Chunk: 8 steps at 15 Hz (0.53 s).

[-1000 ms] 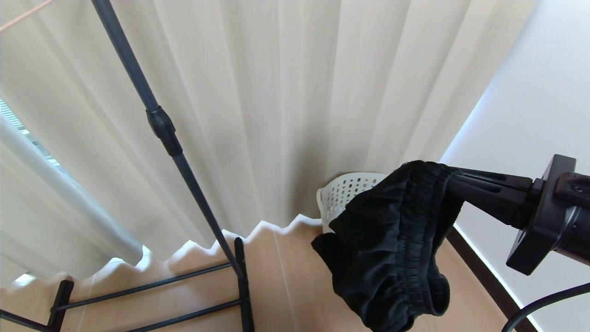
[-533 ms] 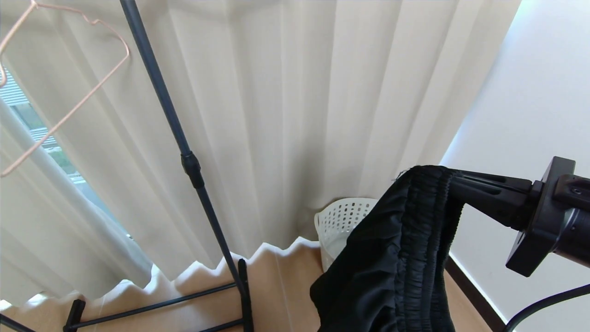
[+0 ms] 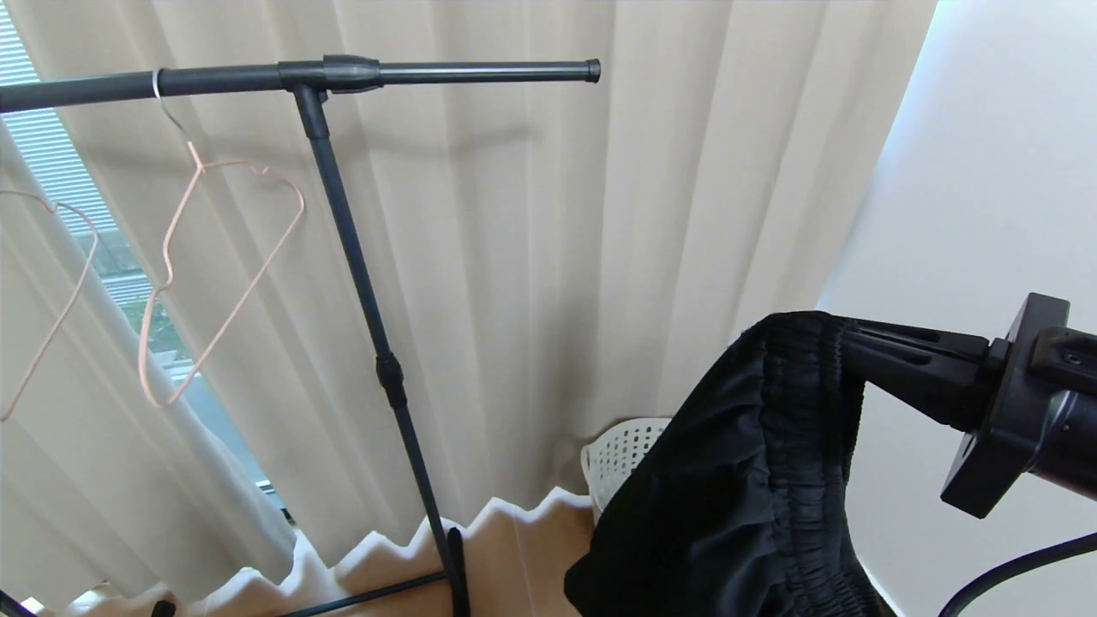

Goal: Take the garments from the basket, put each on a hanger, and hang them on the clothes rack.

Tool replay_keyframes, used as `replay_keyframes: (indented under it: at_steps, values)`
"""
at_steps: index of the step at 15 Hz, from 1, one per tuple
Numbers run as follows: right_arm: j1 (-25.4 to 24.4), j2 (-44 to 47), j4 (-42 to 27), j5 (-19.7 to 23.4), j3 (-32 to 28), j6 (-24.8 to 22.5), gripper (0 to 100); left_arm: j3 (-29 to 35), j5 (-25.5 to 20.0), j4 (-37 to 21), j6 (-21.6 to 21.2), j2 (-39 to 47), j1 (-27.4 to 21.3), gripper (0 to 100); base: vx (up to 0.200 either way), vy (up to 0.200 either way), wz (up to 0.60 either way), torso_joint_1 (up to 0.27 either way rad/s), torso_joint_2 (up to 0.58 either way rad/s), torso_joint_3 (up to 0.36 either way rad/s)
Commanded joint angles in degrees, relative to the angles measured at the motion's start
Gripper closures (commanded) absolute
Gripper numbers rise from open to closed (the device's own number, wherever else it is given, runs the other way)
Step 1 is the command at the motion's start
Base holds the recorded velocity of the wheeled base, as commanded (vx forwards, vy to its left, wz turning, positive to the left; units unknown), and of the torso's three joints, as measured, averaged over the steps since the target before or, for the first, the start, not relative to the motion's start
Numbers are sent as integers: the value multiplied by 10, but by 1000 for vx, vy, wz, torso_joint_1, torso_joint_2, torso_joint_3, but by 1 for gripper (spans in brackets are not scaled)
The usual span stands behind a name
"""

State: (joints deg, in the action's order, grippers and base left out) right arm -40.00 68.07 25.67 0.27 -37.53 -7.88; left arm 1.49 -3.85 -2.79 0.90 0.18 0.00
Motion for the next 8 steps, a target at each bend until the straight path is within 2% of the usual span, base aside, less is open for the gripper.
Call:
replay_keyframes:
  at_steps: [1,8]
  values:
    - [0,2,0,0,1,0,100,0,-1,0,0,1,0,0,0,0,0,188,-520,-232]
    - [-1,1,1,0,4,-1,100,0,-2,0,0,0,0,0,0,0,0,224,-548,-310]
